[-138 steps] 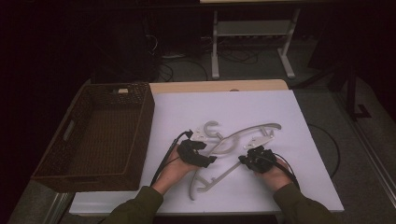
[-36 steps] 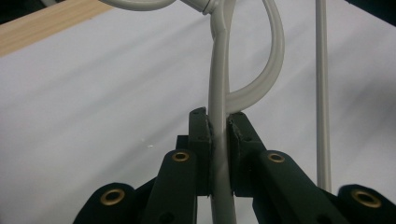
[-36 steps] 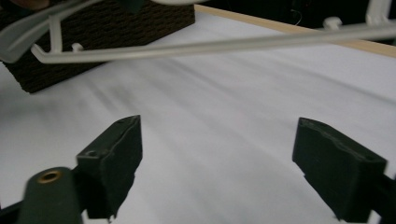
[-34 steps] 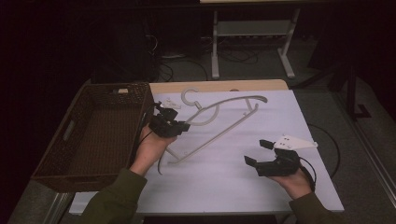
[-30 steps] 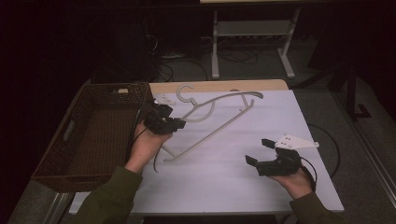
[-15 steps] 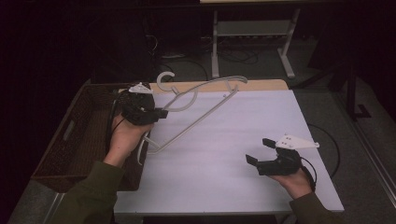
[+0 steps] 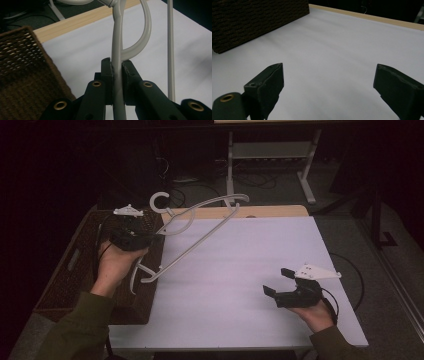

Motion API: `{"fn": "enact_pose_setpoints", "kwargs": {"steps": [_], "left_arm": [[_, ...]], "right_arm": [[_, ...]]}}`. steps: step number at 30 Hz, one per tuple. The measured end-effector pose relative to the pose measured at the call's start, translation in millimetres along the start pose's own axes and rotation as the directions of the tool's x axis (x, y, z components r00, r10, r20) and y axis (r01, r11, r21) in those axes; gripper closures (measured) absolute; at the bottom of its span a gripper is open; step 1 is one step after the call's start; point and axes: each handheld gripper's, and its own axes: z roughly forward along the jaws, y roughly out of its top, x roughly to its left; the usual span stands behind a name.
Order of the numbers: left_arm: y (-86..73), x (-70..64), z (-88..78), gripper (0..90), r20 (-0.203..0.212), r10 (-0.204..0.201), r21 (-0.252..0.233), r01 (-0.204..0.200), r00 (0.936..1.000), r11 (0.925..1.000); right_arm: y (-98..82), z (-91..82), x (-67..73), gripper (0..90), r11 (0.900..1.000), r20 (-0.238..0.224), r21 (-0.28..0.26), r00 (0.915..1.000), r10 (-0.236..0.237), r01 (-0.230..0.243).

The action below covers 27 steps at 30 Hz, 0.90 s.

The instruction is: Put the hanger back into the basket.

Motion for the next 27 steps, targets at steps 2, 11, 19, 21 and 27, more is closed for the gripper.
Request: {"fn": "enact_pose_setpoints", "kwargs": {"steps": [2,11,19,21,27], "left_arm": [[-1.6,6.8,-5.5,81.8,-0.005,-0.012,-0.006,0.012,0.9999,0.9999],[-7.4,32.5,-35.0,81.8,-0.035,-0.048,-0.036,0.046,0.9983,0.9983],[-18.9,55.9,-55.6,81.8,-0.080,-0.061,-0.034,0.058,0.9949,0.9977],[-22.3,60.7,-59.4,81.8,-0.091,-0.069,-0.034,0.066,0.9935,0.9973],[-34.6,82.2,-75.2,81.8,-0.129,-0.085,-0.037,0.081,0.9880,0.9960]], "right_arm": [[-0.7,-0.1,-0.7,8.9,1.000,0.002,0.005,1.0000,0.000,0.000],[-0.4,0.1,-0.8,8.9,1.000,0.005,-0.002,1.0000,-0.003,0.003],[-1.0,-0.5,-1.3,8.9,1.000,0.011,0.000,0.9999,0.008,-0.008],[-1.1,-0.1,-1.3,8.9,1.000,0.011,-0.001,0.9999,0.004,-0.004],[-2.1,0.9,-1.4,8.9,1.000,0.013,0.006,0.9999,0.004,-0.004]]}}
